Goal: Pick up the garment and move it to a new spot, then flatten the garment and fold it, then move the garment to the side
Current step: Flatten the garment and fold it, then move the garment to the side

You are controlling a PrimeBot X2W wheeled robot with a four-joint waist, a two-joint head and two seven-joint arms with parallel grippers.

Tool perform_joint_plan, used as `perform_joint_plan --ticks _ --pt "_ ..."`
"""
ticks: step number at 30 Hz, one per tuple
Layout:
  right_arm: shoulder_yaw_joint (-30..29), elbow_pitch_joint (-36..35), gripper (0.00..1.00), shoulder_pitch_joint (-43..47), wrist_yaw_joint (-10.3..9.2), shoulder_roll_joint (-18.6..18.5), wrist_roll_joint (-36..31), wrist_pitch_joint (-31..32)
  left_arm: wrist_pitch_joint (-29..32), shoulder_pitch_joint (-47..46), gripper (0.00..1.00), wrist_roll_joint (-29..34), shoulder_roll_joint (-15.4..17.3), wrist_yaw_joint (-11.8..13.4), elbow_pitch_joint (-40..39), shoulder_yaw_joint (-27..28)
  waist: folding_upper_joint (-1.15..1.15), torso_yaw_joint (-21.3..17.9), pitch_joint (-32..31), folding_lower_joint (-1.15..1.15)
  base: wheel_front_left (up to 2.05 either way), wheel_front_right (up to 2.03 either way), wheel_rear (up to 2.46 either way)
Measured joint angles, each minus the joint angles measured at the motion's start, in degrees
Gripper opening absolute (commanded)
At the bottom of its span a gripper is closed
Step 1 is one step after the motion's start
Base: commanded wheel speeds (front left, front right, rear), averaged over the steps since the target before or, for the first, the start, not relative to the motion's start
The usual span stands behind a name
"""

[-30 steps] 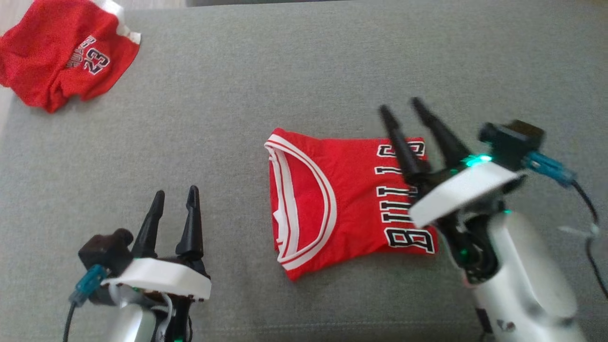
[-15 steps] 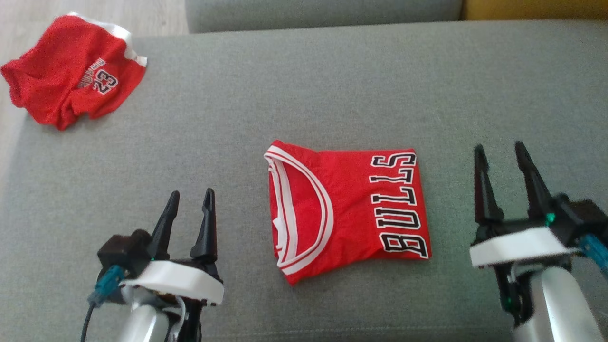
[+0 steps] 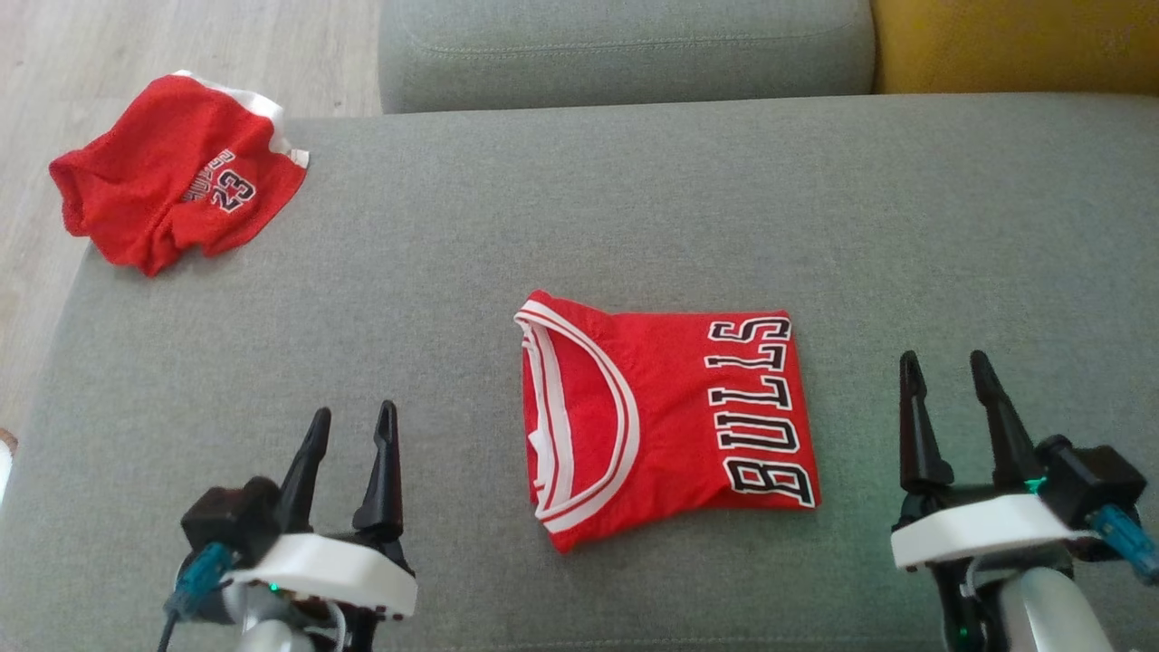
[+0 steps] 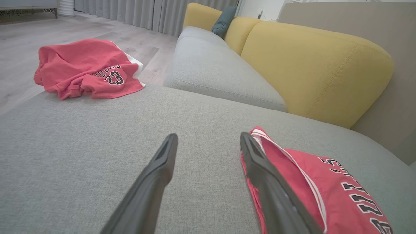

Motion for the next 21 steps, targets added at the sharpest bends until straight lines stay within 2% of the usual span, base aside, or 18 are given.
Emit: perform_joint_plan --ticks 21 --pt "0.89 0.63 1.0 -0.06 0.0 0.02 0.02 1.37 0.0 -0.02 1.0 0.6 -0.45 -0.04 0.41 0.31 0.0 0.1 0.96 0.0 0.0 0.0 0.0"
